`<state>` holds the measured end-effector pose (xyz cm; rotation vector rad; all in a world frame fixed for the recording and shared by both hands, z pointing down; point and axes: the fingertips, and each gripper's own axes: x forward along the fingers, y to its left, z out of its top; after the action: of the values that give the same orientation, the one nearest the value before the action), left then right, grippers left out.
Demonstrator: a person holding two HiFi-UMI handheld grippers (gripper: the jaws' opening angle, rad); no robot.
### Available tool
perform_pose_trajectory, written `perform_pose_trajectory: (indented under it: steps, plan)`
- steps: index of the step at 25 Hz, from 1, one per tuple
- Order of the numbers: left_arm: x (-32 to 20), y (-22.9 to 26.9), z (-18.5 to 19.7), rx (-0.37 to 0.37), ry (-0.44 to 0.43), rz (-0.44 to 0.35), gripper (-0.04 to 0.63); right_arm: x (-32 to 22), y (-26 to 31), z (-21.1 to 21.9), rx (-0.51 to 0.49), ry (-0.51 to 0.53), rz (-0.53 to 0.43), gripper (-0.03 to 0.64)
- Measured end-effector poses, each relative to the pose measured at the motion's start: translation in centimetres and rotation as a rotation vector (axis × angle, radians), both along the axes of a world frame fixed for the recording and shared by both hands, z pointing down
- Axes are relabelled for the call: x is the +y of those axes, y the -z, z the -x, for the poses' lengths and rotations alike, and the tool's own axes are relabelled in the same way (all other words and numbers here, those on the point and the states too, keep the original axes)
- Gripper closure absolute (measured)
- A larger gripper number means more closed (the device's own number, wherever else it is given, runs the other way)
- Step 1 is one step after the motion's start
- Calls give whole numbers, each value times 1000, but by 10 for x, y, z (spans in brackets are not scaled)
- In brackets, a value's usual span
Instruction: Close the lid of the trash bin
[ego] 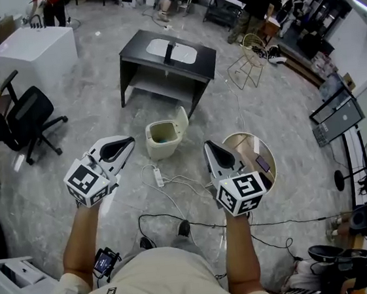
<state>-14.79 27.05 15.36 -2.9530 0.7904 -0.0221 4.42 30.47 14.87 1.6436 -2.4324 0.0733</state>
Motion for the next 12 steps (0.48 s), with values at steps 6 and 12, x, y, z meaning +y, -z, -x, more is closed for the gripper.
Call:
perform_pose_trajectory:
  steps: [6,12]
  plan:
    - [-16,-4,30,-10,70,4,580,-34,-6,30,-13,75,6,592]
    - [-24,1,48,-31,152,-2,580,-63,-7,46,-33,158,5,592]
